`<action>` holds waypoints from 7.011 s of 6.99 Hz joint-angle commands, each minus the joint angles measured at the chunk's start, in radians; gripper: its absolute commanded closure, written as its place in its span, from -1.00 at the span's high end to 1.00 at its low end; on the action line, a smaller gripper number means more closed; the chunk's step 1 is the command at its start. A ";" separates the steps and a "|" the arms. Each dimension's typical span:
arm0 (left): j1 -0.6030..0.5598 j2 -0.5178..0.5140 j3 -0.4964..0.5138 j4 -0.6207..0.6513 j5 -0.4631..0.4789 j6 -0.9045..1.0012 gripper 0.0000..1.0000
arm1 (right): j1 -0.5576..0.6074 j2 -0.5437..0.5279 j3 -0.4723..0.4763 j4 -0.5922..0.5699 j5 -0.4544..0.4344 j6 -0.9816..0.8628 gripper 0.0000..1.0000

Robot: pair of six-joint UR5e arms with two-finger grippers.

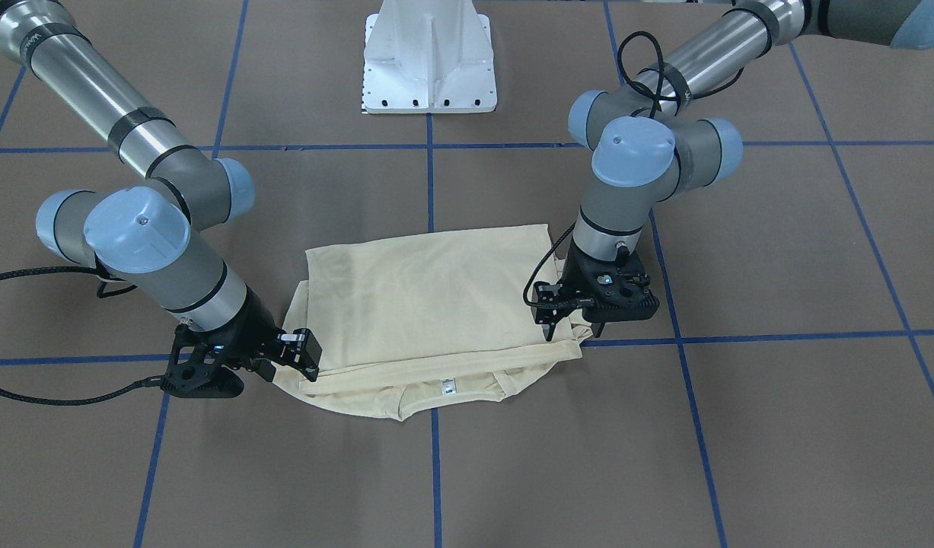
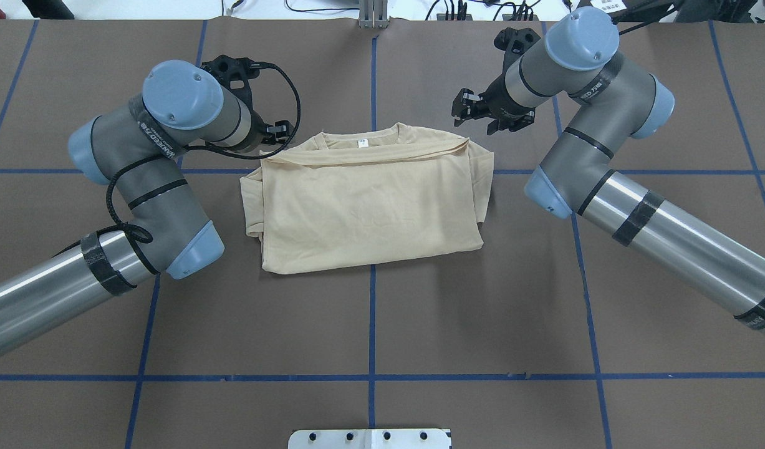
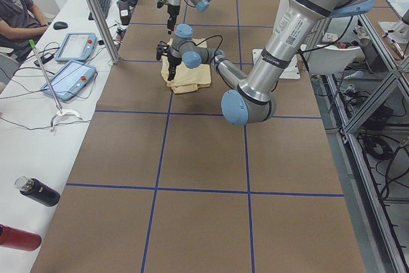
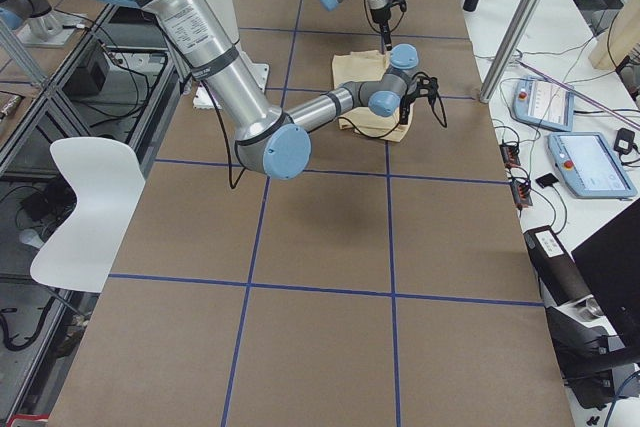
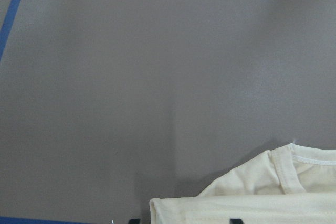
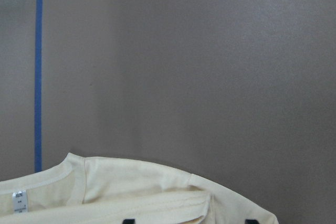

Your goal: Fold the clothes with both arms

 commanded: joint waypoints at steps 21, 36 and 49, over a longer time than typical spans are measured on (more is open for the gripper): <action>0.005 0.039 -0.121 0.035 0.038 -0.038 0.98 | -0.261 -0.385 0.415 -0.012 -0.048 0.200 -1.00; 0.225 0.065 -0.277 0.068 0.029 -0.228 0.98 | -0.133 -0.585 0.720 -0.001 0.307 0.457 1.00; 0.425 0.153 -0.202 -0.220 0.035 -0.371 0.04 | -0.082 -0.477 0.717 -0.008 0.146 0.456 1.00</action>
